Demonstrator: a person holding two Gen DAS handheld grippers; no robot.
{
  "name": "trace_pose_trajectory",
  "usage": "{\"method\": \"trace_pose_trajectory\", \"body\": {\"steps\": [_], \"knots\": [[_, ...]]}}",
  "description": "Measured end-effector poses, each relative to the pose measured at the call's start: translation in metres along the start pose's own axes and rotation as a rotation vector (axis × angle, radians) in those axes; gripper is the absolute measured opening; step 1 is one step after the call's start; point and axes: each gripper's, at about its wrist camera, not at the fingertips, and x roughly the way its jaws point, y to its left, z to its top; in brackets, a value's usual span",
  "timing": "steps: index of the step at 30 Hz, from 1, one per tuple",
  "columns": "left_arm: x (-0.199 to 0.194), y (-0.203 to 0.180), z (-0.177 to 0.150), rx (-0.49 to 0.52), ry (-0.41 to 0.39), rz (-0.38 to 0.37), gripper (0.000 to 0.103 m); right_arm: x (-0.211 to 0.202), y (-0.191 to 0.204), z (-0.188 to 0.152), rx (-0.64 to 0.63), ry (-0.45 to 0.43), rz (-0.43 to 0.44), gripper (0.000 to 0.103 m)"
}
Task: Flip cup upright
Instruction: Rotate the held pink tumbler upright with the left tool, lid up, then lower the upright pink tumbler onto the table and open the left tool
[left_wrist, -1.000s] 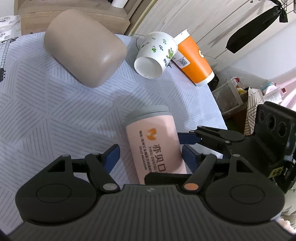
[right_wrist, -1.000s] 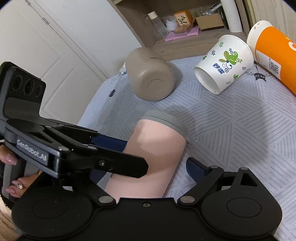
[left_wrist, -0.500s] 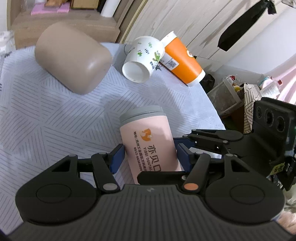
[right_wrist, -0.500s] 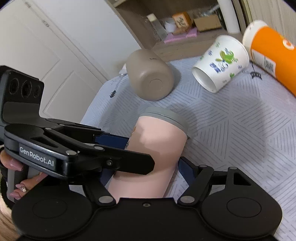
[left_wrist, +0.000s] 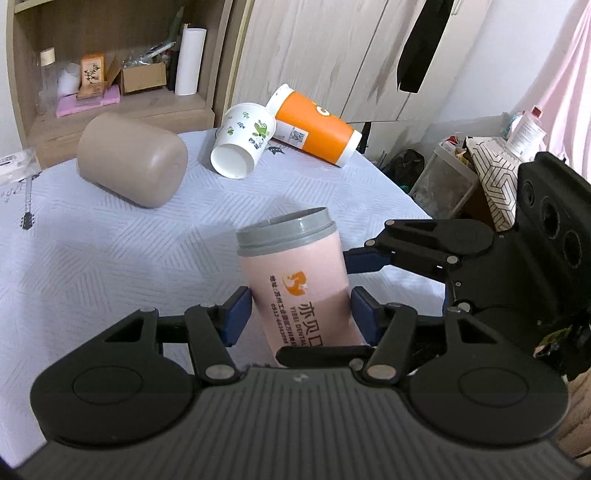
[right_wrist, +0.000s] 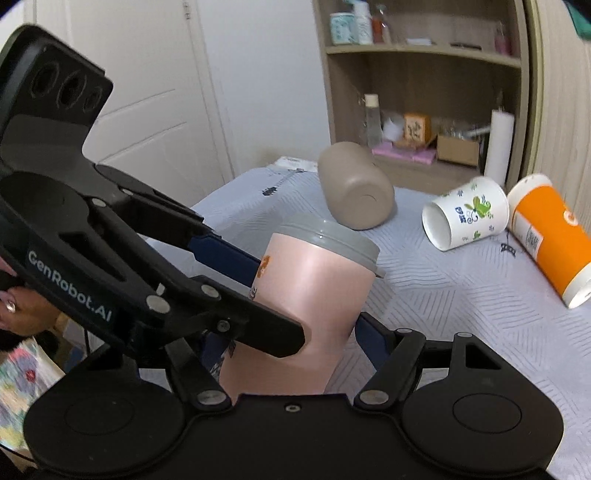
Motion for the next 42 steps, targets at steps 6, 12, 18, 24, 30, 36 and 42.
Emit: {"method": "trace_pose_trajectory", "body": {"steps": [6, 12, 18, 24, 30, 36, 42], "knots": [[-0.012, -0.008, -0.010, 0.015, -0.048, 0.019, 0.055, -0.011, 0.003, -0.003, -0.044, -0.059, -0.015, 0.073], [-0.019, -0.012, -0.009, 0.064, -0.104, 0.058, 0.055, -0.010, 0.005, -0.001, -0.069, -0.130, -0.029, 0.073], [-0.018, -0.006, -0.003, 0.087, -0.139, 0.090, 0.052, 0.003, 0.009, 0.005, -0.093, -0.178, -0.084, 0.072], [-0.013, 0.013, 0.006, 0.052, -0.156, 0.086, 0.050, 0.022, 0.004, 0.016, -0.127, -0.182, -0.117, 0.069], [-0.009, 0.017, 0.010, 0.072, -0.196, 0.116, 0.050, 0.031, 0.007, 0.020, -0.189, -0.223, -0.165, 0.068], [-0.003, 0.020, 0.016, 0.086, -0.226, 0.141, 0.050, 0.039, 0.000, 0.023, -0.186, -0.266, -0.189, 0.068], [0.004, 0.030, 0.021, 0.050, -0.224, 0.124, 0.050, 0.047, -0.015, 0.025, -0.081, -0.260, -0.155, 0.069]]}}
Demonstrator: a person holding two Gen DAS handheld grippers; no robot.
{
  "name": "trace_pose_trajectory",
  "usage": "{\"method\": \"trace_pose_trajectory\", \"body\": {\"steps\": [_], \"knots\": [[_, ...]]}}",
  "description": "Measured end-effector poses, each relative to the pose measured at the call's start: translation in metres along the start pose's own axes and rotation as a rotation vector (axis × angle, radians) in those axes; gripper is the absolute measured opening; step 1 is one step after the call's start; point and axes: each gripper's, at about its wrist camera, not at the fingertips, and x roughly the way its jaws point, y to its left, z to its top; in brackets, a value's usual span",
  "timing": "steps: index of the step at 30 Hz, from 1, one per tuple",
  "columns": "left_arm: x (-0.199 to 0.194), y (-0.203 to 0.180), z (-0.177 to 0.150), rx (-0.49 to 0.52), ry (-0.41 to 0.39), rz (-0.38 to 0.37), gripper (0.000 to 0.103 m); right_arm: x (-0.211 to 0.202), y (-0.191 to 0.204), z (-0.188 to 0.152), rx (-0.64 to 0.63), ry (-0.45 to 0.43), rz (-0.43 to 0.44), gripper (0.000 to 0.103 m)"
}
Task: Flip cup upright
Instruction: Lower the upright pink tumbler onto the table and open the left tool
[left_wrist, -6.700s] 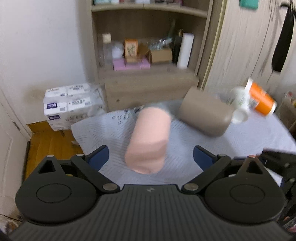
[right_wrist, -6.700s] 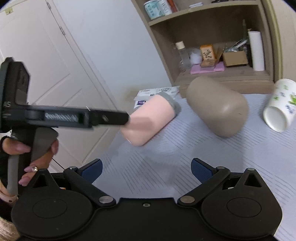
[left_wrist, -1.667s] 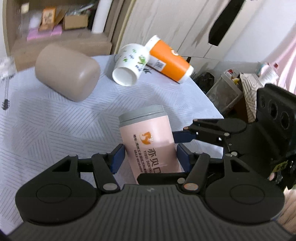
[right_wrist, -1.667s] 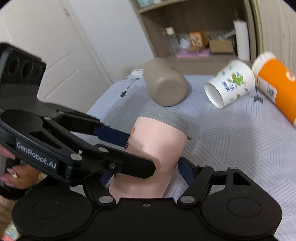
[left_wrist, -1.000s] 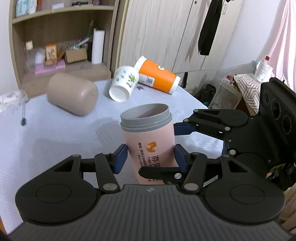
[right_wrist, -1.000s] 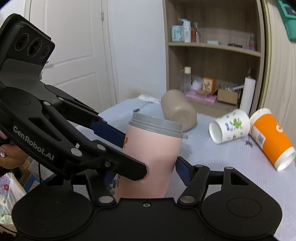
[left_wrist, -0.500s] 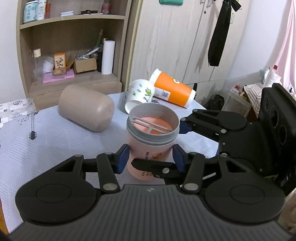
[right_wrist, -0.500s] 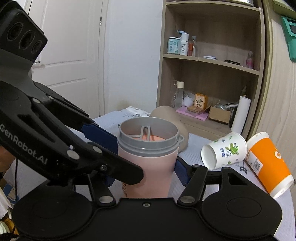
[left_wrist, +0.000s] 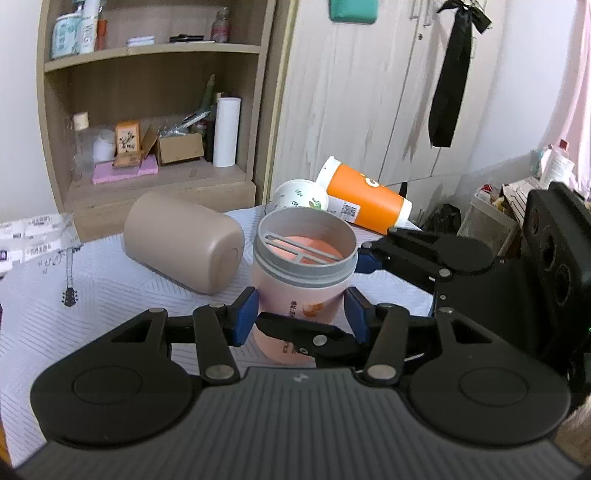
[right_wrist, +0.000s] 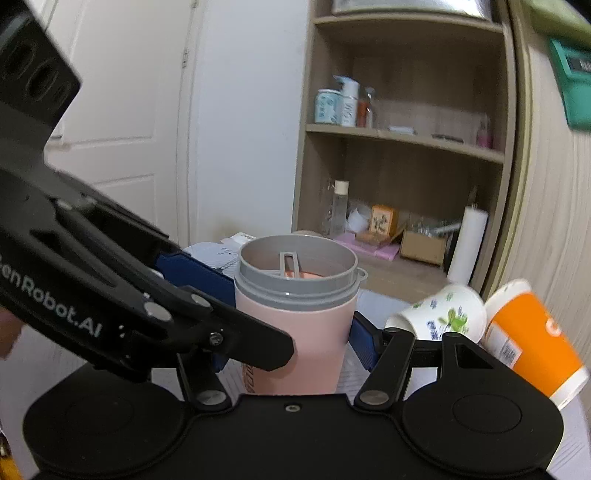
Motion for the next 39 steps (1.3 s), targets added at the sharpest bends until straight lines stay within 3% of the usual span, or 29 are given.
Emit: {"method": "trace_pose_trajectory", "body": {"steps": [19, 21, 35, 39], "knots": [[0.000, -0.006, -0.005, 0.012, -0.001, 0.013, 0.050, -0.004, 0.004, -0.005, -0.052, 0.001, -0.011, 0.070], [0.001, -0.008, -0.006, 0.005, 0.002, 0.009, 0.053, -0.005, 0.005, -0.005, -0.058, 0.010, -0.010, 0.075], [-0.015, -0.005, -0.024, -0.110, -0.017, 0.023, 0.062, -0.016, 0.000, -0.014, 0.000, 0.045, -0.049, 0.075], [-0.030, -0.012, -0.029, -0.118, -0.036, 0.027, 0.065, -0.030, 0.000, -0.018, 0.036, 0.024, -0.059, 0.085]]}}
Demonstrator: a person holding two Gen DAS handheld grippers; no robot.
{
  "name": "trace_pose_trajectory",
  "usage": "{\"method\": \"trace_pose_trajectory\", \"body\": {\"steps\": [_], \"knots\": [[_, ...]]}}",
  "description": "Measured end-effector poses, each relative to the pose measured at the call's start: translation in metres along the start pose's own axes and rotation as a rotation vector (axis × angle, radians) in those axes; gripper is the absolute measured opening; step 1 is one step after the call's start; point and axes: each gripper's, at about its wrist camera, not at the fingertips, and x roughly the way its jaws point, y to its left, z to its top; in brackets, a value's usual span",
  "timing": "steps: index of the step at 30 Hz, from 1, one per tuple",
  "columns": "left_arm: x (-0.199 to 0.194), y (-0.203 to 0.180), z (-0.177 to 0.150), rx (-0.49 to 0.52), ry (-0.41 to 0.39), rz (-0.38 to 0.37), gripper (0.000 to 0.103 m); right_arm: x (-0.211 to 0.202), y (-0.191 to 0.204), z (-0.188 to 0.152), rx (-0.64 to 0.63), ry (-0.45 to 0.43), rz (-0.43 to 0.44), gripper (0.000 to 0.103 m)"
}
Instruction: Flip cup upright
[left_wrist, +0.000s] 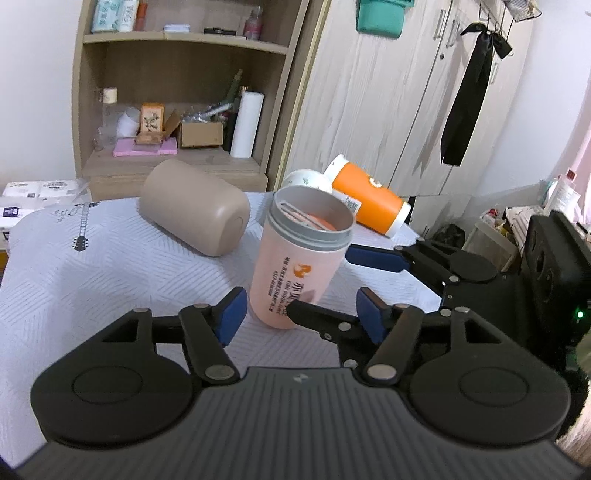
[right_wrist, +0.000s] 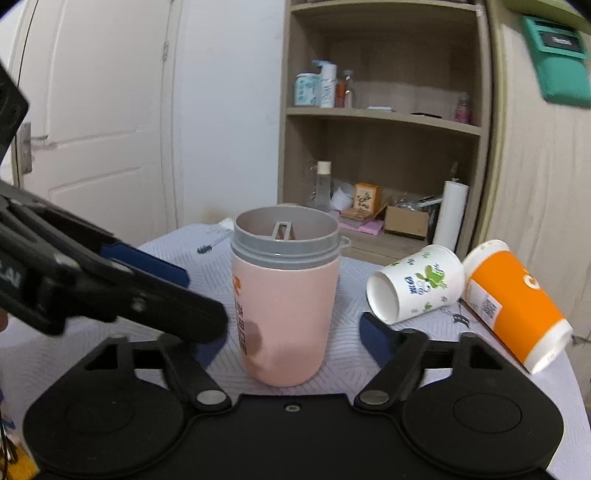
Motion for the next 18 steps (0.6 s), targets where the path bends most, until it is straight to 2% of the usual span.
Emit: {"method": "trace_pose_trajectory", "body": {"steps": [8, 14, 18], "knots": [[-0.037, -0.019, -0.009, 0.002, -0.066, 0.103, 0.073, -0.031, -0.007, -0.002, 0.101, 0.002, -0.049, 0.085], [-0.064, -0.028, -0.016, 0.013, -0.082, 0.246, 0.081, -0.067, -0.004, 0.004, 0.102, -0.015, -0.100, 0.085], [-0.075, -0.031, -0.020, -0.004, -0.075, 0.291, 0.086, -0.092, 0.002, 0.011, 0.095, -0.029, -0.120, 0.085]]}}
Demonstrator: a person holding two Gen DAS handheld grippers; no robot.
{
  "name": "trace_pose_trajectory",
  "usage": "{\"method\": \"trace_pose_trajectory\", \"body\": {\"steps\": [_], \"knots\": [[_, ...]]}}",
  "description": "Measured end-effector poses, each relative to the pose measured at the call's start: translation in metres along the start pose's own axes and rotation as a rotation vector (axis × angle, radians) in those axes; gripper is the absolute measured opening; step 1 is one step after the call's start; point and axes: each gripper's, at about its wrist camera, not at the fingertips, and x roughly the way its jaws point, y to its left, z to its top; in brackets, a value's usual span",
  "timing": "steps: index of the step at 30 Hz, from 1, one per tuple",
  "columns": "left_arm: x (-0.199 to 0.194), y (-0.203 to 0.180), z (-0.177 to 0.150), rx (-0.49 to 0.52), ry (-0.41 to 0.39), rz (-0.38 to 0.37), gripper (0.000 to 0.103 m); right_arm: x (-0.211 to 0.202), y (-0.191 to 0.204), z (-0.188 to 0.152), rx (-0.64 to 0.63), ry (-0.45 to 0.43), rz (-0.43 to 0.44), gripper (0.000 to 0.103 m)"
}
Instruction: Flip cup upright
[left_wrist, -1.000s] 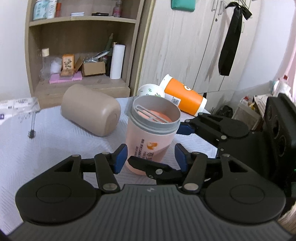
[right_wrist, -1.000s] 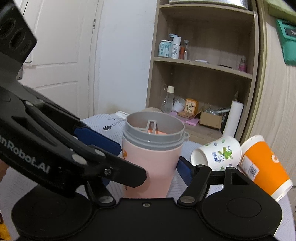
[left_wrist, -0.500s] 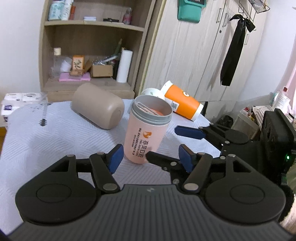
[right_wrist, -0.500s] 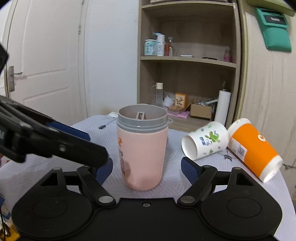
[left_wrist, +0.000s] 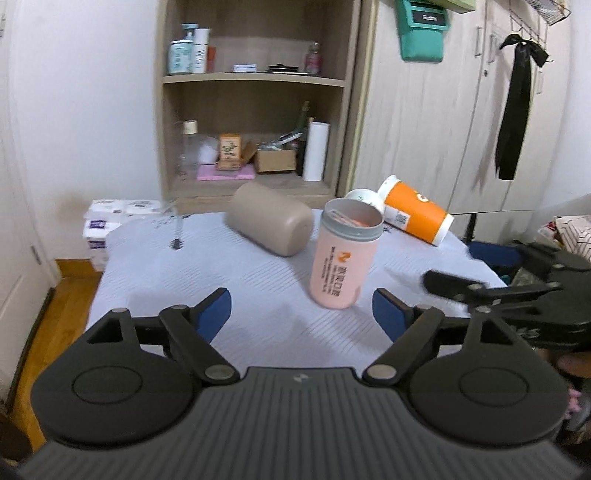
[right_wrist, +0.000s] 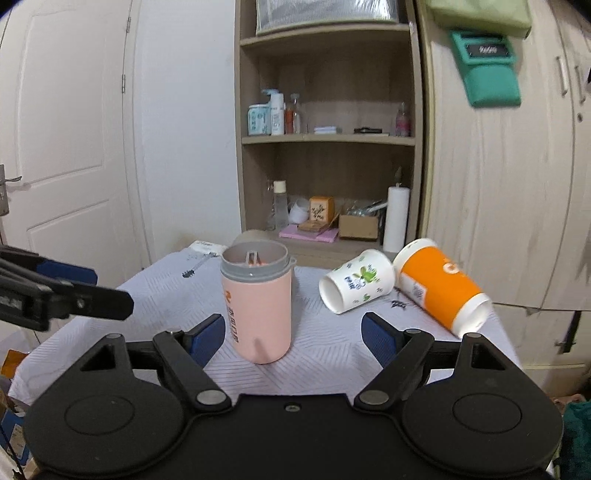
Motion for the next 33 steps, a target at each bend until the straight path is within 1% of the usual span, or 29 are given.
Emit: {"method": "trace_pose_trajectory", "body": {"steps": [4, 8, 11, 15, 17, 19, 20, 22, 23, 24, 26, 27, 33], "knots": [[-0.012, -0.001, -0.003, -0.012, 0.002, 0.017, 0.087, -0.019, 0.004, 0.002, 0.013, 0.006, -0.030, 0.085], [-0.026, -0.003, -0.006, -0.030, -0.008, 0.019, 0.087, -0.029, 0.009, 0.000, 0.020, 0.006, -0.086, 0.085], [-0.034, -0.005, -0.008, -0.040, -0.008, 0.016, 0.087, -0.038, 0.011, 0.000, 0.026, 0.001, -0.097, 0.085], [-0.040, -0.005, -0.013, -0.056, -0.008, 0.040, 0.087, -0.050, 0.017, -0.001, 0.011, -0.009, -0.126, 0.085], [-0.045, -0.002, -0.014, -0.081, -0.006, 0.011, 0.087, -0.056, 0.021, 0.000, -0.001, -0.011, -0.138, 0.085], [-0.049, 0.001, -0.015, -0.097, -0.012, 0.014, 0.088, -0.061, 0.023, 0.001, -0.004, -0.010, -0.137, 0.085], [-0.051, 0.001, -0.016, -0.094, -0.015, 0.024, 0.089, -0.062, 0.024, 0.001, -0.003, -0.009, -0.138, 0.086], [-0.053, 0.001, -0.017, -0.092, -0.017, 0.048, 0.094, -0.066, 0.025, 0.002, 0.004, -0.011, -0.145, 0.087], [-0.054, 0.001, -0.017, -0.086, -0.019, 0.062, 0.095, -0.066, 0.025, 0.002, 0.010, -0.009, -0.149, 0.089], [-0.054, 0.000, -0.017, -0.082, -0.015, 0.071, 0.097, -0.067, 0.025, 0.002, 0.018, -0.005, -0.154, 0.095], [-0.054, -0.001, -0.018, -0.077, -0.007, 0.092, 0.100, -0.068, 0.026, 0.002, 0.028, -0.011, -0.166, 0.102], [-0.053, -0.003, -0.018, -0.070, -0.004, 0.101, 0.103, -0.069, 0.025, 0.001, 0.036, -0.015, -0.171, 0.103], [-0.049, -0.009, -0.021, -0.041, 0.024, 0.130, 0.103, -0.068, 0.023, 0.001, 0.068, 0.009, -0.192, 0.103]]}}
